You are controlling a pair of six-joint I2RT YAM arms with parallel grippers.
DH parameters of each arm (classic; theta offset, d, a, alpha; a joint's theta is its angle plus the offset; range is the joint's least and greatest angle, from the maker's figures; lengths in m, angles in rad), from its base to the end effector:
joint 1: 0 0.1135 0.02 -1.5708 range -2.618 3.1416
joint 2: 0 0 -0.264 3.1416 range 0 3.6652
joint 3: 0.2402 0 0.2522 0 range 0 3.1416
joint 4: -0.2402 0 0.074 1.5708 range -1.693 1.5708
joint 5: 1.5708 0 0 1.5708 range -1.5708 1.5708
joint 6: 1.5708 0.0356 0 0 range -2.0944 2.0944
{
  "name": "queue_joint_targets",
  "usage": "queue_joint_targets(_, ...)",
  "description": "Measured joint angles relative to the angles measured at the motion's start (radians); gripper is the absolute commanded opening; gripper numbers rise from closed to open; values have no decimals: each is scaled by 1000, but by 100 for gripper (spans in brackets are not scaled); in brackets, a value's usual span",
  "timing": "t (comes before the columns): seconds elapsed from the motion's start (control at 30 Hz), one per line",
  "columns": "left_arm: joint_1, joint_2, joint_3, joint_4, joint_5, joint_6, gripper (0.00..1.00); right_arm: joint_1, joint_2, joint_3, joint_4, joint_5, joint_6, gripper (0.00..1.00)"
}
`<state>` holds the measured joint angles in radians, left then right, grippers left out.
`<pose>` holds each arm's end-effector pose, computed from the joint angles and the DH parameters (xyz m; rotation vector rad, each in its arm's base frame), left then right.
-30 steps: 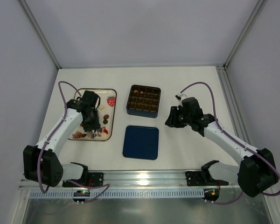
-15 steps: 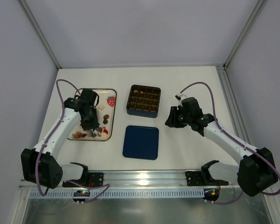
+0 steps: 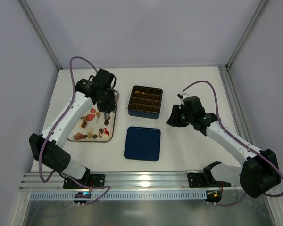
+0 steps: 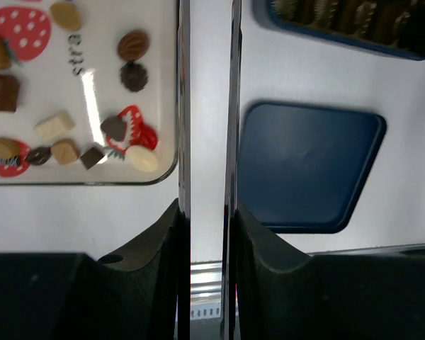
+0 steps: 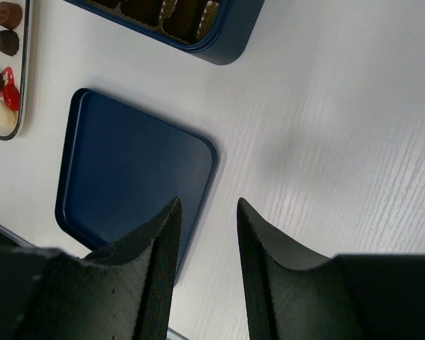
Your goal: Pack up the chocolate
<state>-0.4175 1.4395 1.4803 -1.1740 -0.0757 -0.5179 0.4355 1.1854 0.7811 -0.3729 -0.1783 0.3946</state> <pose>0.2517 -0.1087 0.3460 -0.1589 2.7073 -0.1802 0.2216 0.1100 0.2405 -0.1398 2.4132 0.6057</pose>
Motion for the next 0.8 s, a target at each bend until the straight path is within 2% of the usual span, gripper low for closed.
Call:
queue_joint_targets(0.23, -159, 336, 359, 27, 3, -24, 23, 0, -4, 19, -28, 32, 0, 40)
queue_joint_targets(0.47, -223, 614, 612, 41, 30, -27, 25, 0, -43, 19, -79, 67, 0, 40)
queue_joint_targets(0.8, -232, 697, 647, 58, 43, -32, 29, -1, -62, 20, -94, 85, 0, 40)
